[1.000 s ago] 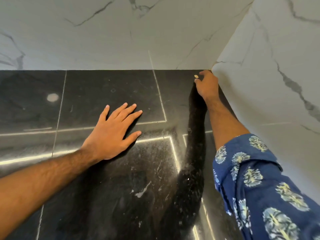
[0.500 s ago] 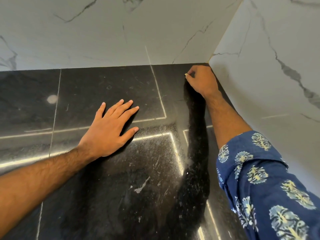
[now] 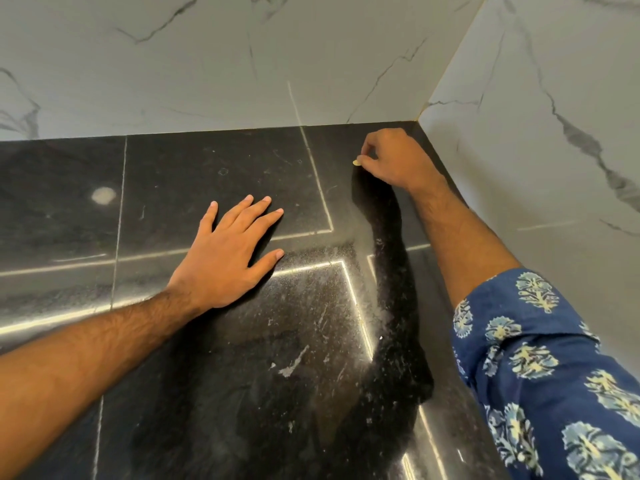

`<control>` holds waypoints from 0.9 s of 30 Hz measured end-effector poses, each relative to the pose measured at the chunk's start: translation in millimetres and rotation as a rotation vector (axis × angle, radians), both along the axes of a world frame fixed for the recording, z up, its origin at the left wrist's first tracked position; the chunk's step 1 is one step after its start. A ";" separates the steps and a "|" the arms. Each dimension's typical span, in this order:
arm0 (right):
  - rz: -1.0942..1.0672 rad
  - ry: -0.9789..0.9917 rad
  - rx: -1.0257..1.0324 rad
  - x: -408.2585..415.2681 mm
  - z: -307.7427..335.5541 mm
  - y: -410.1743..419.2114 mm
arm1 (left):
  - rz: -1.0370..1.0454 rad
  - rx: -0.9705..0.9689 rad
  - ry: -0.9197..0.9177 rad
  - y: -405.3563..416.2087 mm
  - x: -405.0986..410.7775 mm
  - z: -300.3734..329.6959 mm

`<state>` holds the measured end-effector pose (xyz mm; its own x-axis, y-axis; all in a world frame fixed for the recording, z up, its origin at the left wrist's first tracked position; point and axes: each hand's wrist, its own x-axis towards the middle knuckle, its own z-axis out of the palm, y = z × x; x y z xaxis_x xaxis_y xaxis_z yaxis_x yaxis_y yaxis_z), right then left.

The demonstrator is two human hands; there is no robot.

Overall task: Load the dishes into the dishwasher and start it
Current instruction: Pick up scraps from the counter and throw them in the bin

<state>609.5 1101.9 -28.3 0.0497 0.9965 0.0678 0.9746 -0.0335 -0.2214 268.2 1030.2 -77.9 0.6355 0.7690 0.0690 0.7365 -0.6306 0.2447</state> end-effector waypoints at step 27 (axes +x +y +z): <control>-0.019 0.113 -0.031 -26.0 9.6 -19.2 | -0.007 0.002 -0.008 0.7 0.3 -1.2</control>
